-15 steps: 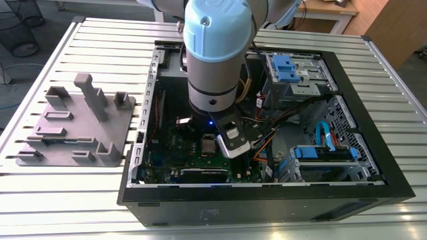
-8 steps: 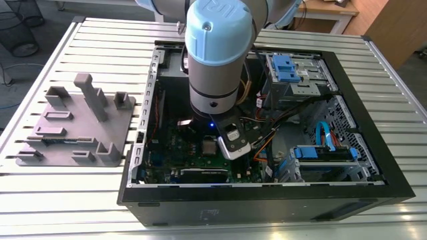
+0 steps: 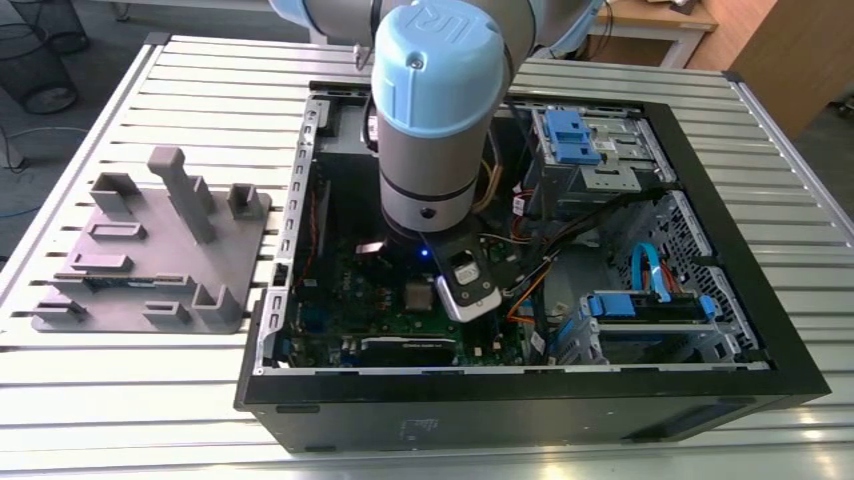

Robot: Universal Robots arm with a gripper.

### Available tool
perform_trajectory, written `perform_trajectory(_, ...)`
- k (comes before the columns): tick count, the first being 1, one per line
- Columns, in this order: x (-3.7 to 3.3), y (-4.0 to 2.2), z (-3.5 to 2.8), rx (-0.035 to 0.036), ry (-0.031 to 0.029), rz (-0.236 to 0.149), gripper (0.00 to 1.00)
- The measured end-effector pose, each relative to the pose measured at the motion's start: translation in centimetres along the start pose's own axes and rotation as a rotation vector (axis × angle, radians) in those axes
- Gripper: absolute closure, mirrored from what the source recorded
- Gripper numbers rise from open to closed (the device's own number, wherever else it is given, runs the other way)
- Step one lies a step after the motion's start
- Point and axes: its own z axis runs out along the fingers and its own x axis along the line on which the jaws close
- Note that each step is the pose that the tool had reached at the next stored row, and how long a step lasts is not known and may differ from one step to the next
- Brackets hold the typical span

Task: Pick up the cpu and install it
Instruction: 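Place the cpu into insertion slot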

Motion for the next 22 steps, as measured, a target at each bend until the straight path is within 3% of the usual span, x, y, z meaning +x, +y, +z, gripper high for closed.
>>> perform_trajectory(22, 0.01, 0.19, 0.01, -0.0015, -0.0003, -0.002, 0.53)
